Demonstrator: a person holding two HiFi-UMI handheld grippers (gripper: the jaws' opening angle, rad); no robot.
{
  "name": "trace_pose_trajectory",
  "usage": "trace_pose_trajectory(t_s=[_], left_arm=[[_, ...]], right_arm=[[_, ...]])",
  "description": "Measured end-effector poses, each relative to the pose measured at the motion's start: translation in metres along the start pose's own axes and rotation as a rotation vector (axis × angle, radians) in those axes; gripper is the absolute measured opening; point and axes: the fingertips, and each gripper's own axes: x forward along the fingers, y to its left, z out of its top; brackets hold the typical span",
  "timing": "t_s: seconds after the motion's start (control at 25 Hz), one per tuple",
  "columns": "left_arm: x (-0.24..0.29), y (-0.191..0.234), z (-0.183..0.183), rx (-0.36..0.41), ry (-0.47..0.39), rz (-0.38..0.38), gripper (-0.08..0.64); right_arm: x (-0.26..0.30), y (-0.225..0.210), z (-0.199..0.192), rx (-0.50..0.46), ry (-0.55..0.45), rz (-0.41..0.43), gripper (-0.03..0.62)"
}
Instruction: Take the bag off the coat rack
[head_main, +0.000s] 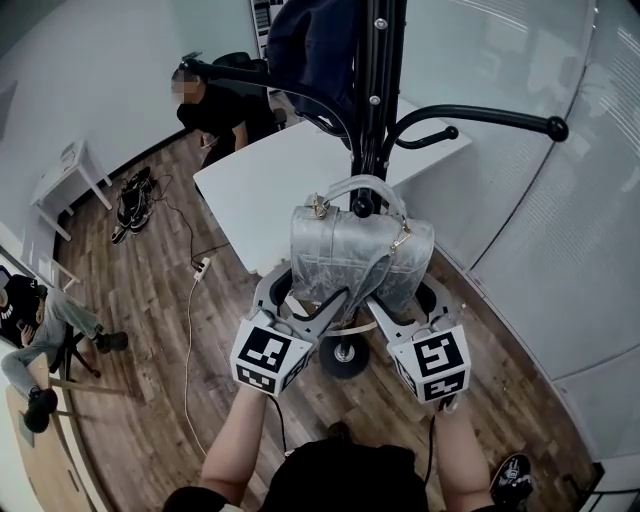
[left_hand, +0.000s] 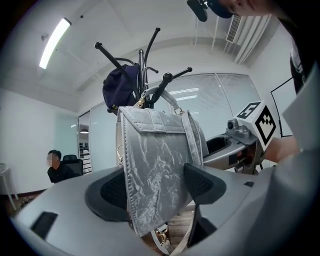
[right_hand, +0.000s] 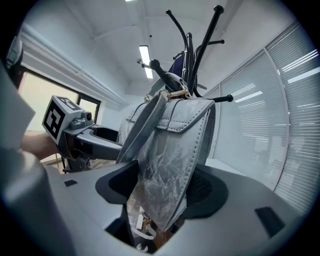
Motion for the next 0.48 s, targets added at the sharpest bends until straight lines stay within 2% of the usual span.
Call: trace_pose_trajectory(t_s=[0.48], left_arm=[[-0.0040, -0.0012, 0.0014, -0.013, 0.007, 0.066, 0.317]], right_arm=[[-0.0035, -0.0019, 0.0010, 0.009, 0.007, -0.011, 0.267]])
